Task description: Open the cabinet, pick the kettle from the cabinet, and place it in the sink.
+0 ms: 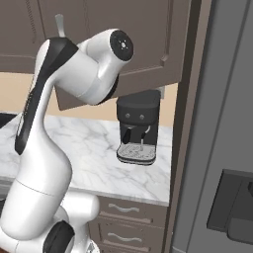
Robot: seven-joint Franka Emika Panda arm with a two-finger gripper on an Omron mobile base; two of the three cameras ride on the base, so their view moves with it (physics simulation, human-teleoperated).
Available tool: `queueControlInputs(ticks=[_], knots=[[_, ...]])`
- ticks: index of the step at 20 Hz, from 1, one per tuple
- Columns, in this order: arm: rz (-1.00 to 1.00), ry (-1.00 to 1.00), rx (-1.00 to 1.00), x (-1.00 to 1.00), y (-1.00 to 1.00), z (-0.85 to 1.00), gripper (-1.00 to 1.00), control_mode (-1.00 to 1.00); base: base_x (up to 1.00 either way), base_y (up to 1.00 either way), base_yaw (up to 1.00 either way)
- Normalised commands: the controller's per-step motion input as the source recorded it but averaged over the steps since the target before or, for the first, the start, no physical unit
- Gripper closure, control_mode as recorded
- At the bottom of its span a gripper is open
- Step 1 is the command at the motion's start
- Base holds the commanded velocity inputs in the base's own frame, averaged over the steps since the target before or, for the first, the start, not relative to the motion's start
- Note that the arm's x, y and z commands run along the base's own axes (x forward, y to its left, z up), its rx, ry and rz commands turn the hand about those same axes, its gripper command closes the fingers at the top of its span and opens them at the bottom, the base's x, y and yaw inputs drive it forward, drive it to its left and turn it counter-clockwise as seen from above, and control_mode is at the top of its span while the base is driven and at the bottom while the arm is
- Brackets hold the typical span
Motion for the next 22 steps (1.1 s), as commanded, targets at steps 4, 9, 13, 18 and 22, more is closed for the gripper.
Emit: queueControlInputs(ticks=[4, 9, 13, 18, 22], knots=[[0.09, 0.00, 0.00, -0.05, -0.01, 0.00, -1.00, -1.00, 0.00, 0.00, 0.00], [0.10, 0.00, 0.00, -0.08, 0.00, 0.00, -1.00, -1.00, 0.00, 0.00, 0.00], [0.09, -0.01, 0.00, -0.11, 0.00, 0.00, -1.00, -1.00, 0.00, 0.00, 0.00], [0.08, -0.05, 0.00, -0.30, -0.09, 0.04, -1.00, -1.00, 0.00, 0.00, 0.00], [0.05, -0.12, 0.00, -0.71, -0.07, 0.00, -1.00, -1.00, 0.00, 0.00, 0.00]])
